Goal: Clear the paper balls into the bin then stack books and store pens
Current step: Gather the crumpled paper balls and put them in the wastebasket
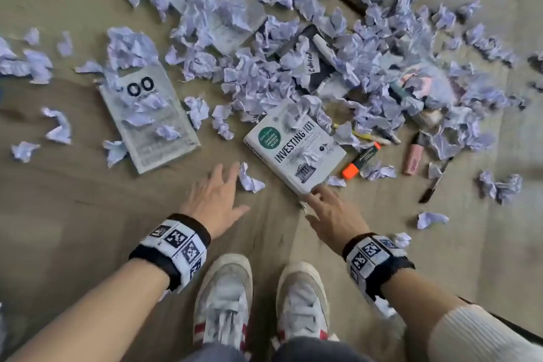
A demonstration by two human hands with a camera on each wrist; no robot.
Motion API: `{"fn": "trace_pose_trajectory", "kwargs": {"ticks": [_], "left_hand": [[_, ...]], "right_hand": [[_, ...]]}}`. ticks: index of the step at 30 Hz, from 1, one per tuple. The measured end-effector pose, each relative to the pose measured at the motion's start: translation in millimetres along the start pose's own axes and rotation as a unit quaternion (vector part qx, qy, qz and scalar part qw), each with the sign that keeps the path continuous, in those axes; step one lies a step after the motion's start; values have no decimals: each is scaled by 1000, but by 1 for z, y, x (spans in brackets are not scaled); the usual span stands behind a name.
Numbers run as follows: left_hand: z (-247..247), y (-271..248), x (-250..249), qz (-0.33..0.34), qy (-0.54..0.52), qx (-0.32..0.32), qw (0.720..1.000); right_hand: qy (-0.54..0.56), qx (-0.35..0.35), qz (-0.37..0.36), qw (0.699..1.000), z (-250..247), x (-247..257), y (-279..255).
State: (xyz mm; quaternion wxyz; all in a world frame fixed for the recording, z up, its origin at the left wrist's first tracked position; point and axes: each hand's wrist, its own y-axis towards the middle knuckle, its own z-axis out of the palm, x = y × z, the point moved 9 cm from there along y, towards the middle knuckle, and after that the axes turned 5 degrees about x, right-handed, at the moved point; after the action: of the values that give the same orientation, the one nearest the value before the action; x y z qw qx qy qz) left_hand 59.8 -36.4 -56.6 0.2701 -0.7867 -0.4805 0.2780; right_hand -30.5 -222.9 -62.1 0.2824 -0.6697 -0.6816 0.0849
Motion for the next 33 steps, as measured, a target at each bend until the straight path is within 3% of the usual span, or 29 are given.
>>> {"fn": "trace_pose_trajectory", "kwargs": {"ticks": [5,9,12,14,16,20,22,24,25,27,28,31,33], "left_hand": [[19,51,-14,91,90,-149,981],[16,60,-37,184,128,-205,953],[-4,53,-47,197,87,-227,950],[-20,45,-64,226,43,-267,936],[-35,42,-92,244,35,-303,921],[-31,69,-148,169,102,-289,937],[-18,82,-162,142,109,-249,952],[-6,86,-168,161,107,-230,954],[-3,85,-169,186,106,-241,947],[3,82,-171,251,141,-271,919],[7,82,-171,283,163,-276,904],[7,87,-168,333,165,-268,889],[4,88,-174,349,154,-254,889]], "right_hand": [[-61,-122,-80,987,18,6,17],[-47,-167,-71,982,27,-7,17],[21,-200,-65,977,20,-18,11],[75,-256,-7,964,6,-38,-7],[91,-319,111,937,-4,-74,-35],[156,-389,351,837,5,-157,-98],[187,-363,495,767,23,-190,-125],[240,-263,631,690,52,-209,-149],[263,-189,656,681,66,-210,-152],[278,-72,622,729,91,-205,-140],[276,-62,604,745,98,-202,-135],[299,-227,596,710,85,-203,-135],[340,-330,580,663,71,-212,-138]]}}
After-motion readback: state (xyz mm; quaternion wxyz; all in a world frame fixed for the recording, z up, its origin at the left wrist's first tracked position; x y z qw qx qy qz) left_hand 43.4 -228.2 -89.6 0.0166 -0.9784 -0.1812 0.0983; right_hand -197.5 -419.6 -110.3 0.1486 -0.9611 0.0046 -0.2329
